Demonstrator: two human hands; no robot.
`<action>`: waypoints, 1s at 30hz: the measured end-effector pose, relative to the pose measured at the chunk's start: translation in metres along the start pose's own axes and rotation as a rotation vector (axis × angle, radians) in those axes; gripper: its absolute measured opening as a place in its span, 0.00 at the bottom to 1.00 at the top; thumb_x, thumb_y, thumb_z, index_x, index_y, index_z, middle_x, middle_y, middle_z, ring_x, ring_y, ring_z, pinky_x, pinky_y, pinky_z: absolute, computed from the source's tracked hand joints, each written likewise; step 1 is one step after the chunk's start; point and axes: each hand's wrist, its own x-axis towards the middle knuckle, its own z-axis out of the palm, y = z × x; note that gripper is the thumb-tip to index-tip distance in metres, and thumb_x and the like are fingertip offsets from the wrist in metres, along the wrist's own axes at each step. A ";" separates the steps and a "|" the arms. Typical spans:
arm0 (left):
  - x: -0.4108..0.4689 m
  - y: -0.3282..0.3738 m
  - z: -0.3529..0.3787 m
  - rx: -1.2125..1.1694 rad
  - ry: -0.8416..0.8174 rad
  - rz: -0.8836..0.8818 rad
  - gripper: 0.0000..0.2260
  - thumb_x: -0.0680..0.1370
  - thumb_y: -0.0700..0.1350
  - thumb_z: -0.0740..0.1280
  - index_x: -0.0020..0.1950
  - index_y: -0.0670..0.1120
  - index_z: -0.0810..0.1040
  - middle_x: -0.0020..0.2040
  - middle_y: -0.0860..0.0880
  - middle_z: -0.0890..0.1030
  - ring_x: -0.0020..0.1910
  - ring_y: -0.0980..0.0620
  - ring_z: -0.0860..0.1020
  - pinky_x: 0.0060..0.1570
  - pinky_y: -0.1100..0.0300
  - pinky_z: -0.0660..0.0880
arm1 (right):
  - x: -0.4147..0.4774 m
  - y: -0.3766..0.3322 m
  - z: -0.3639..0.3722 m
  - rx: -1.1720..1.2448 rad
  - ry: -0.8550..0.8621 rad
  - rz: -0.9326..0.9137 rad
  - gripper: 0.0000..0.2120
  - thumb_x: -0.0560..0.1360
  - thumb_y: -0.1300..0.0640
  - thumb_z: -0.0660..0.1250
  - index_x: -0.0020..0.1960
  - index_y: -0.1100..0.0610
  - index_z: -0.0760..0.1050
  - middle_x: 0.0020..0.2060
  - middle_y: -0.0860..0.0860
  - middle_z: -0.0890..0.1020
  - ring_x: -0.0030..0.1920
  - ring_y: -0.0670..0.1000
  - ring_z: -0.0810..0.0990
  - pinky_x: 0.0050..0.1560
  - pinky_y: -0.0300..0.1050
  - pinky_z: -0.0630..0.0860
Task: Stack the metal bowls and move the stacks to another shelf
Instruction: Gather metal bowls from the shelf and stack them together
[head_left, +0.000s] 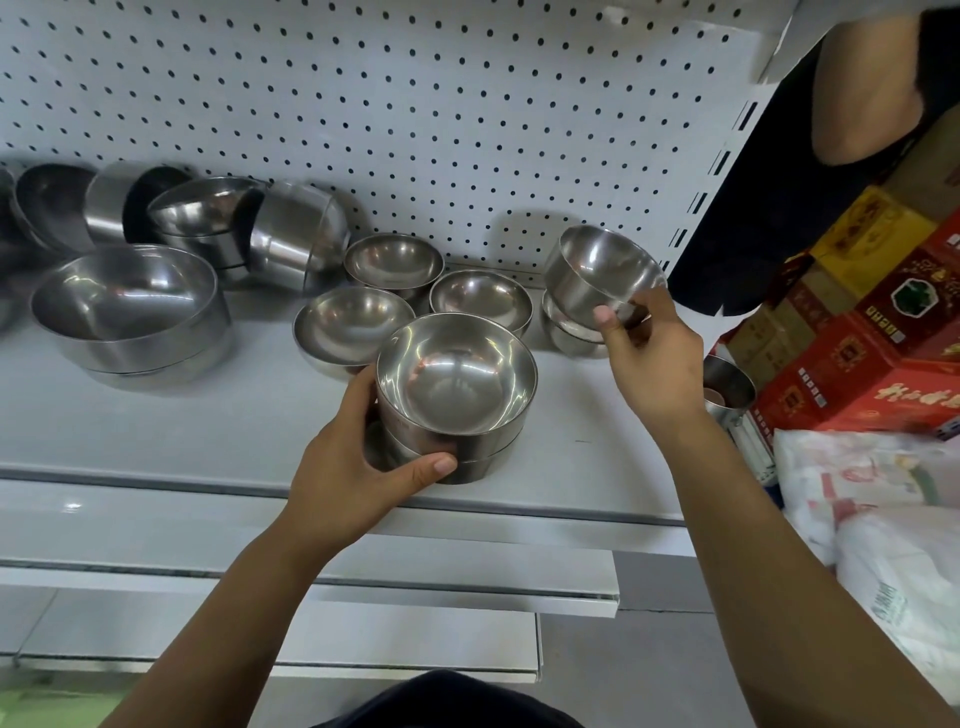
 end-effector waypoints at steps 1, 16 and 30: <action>0.000 0.000 0.000 0.005 -0.001 0.000 0.50 0.58 0.76 0.75 0.76 0.65 0.62 0.66 0.65 0.78 0.67 0.58 0.76 0.68 0.46 0.75 | -0.002 -0.005 -0.003 0.031 0.007 -0.009 0.12 0.82 0.47 0.68 0.59 0.54 0.75 0.35 0.44 0.77 0.36 0.42 0.76 0.38 0.25 0.69; 0.002 -0.001 -0.001 0.060 -0.023 -0.007 0.49 0.59 0.78 0.71 0.76 0.68 0.58 0.64 0.76 0.73 0.67 0.59 0.75 0.68 0.50 0.76 | -0.068 -0.062 -0.019 0.347 -0.322 -0.276 0.10 0.77 0.47 0.70 0.53 0.50 0.73 0.41 0.44 0.81 0.42 0.44 0.78 0.45 0.31 0.73; 0.001 -0.004 -0.004 0.067 -0.038 0.011 0.47 0.61 0.78 0.70 0.76 0.65 0.59 0.67 0.65 0.77 0.66 0.57 0.77 0.66 0.46 0.77 | -0.076 -0.055 -0.016 0.247 -0.410 -0.347 0.13 0.77 0.52 0.72 0.58 0.55 0.77 0.43 0.46 0.80 0.46 0.51 0.78 0.48 0.47 0.77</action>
